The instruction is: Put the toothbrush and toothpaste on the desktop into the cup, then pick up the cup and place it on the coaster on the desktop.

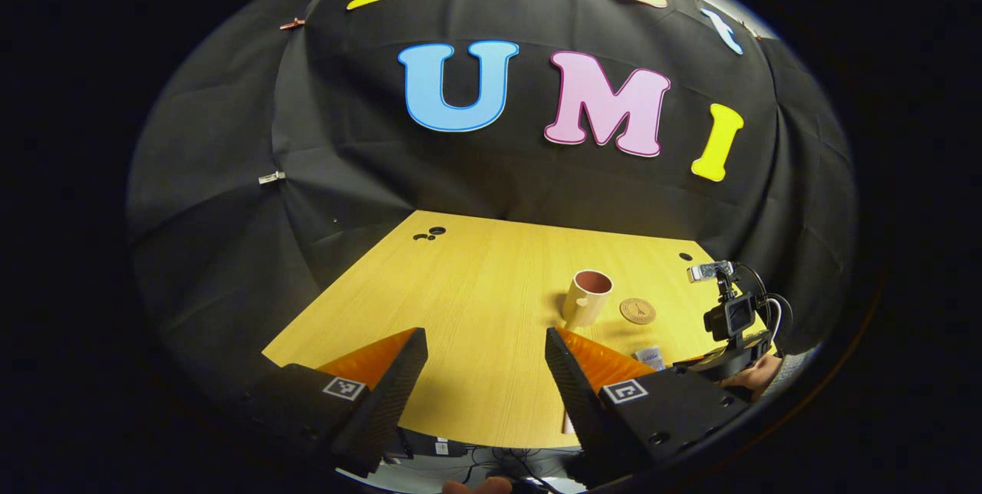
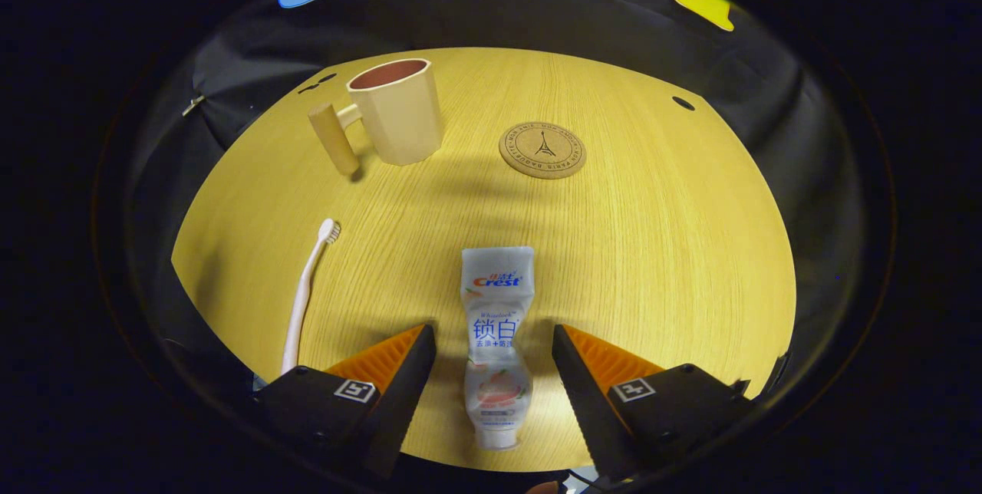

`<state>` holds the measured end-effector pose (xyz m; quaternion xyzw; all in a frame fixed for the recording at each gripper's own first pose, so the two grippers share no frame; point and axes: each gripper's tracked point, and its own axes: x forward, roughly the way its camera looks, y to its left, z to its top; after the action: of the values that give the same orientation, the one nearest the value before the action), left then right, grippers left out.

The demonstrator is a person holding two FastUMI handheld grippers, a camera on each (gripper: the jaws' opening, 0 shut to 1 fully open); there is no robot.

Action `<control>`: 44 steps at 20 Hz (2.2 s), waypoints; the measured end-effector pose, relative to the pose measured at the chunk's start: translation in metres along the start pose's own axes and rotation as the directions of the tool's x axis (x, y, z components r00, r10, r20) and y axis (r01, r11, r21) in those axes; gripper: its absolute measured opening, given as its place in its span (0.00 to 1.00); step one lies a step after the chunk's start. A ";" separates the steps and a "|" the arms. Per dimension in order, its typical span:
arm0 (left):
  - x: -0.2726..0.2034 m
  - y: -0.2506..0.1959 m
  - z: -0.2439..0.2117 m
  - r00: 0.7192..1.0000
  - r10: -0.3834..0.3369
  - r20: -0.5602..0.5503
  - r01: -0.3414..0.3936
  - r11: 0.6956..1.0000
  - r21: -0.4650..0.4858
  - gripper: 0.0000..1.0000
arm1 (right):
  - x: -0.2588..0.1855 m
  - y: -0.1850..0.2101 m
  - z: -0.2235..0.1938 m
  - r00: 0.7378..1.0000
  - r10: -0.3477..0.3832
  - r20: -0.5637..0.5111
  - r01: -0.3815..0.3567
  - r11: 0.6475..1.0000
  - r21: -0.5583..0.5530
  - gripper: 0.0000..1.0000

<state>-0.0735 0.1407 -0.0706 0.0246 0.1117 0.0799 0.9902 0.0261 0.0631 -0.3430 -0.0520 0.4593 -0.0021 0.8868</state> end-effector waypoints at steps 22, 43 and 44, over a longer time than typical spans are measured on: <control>0.080 -0.072 -0.048 0.984 -0.057 -0.170 0.070 0.995 0.072 0.96 | -0.017 -0.020 0.000 0.983 0.181 -0.006 -0.180 0.980 0.079 0.27; 0.165 -0.134 -0.175 0.866 0.023 -0.499 0.085 0.978 0.193 0.87 | -0.069 -0.087 0.027 0.963 0.257 0.084 -0.264 0.961 0.088 0.27; 0.167 -0.134 -0.177 0.861 0.031 -0.507 0.081 0.977 0.196 0.86 | -0.069 -0.088 0.028 0.962 0.260 0.082 -0.267 0.960 0.087 0.27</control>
<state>0.0675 0.0408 -0.2879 0.1057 0.3762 0.0584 0.9186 0.0129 -0.0188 -0.2627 0.0525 0.4301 0.0955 0.8962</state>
